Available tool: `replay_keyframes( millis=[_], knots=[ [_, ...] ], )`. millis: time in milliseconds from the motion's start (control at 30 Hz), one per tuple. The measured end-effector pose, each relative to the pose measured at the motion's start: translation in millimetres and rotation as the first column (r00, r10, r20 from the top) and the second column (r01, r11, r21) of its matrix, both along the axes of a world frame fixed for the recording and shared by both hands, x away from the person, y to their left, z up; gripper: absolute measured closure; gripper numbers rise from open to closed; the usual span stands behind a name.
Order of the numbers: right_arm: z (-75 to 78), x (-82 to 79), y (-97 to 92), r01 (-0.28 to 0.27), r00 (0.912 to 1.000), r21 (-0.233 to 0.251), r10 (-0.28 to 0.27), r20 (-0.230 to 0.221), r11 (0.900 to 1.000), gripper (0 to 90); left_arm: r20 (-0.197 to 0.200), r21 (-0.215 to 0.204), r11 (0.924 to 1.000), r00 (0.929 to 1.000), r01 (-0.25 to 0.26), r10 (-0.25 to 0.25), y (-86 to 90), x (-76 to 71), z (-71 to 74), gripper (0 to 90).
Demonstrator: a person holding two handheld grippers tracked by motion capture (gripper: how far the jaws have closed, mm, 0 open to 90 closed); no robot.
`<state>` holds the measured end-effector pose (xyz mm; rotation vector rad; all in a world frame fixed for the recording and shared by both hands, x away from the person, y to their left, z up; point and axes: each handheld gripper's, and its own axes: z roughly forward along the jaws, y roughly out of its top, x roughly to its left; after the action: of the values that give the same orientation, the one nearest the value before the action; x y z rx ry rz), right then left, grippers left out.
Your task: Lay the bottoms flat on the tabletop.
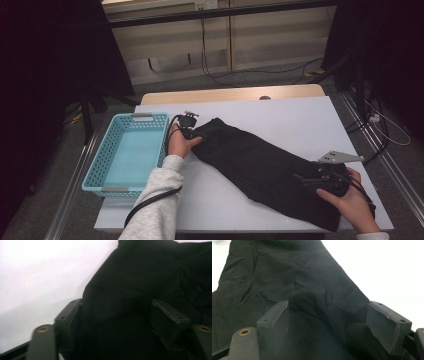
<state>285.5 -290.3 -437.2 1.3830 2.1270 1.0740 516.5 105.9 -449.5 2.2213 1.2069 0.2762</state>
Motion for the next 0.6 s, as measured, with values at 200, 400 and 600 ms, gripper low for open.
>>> replay_keyframes(
  millis=[200, 400, 600],
  knots=[
    [0.0, 0.1, 2.5, -0.008, 1.0000, -0.005, 0.008, -0.002, 1.0000, 19.6, -0.049, -0.022, 0.9995, 0.9985, 0.021, -0.022, 1.0, -2.9, 4.0, 56.6],
    [0.3, 0.1, 3.2, -0.013, 0.9999, -0.006, 0.013, 0.002, 0.9999, 19.7, -0.123, -0.088, 0.9959, 0.9919, 0.022, -0.033, -2.2, -6.0, 4.5, 82.0],
    [0.1, -0.4, 2.8, -0.016, 0.9999, 0.001, 0.016, 0.002, 0.9999, 19.4, -0.151, -0.099, 0.9950, 0.9885, -0.012, -0.003, -1.0, -4.8, 10.7, 84.2]
  ],
)
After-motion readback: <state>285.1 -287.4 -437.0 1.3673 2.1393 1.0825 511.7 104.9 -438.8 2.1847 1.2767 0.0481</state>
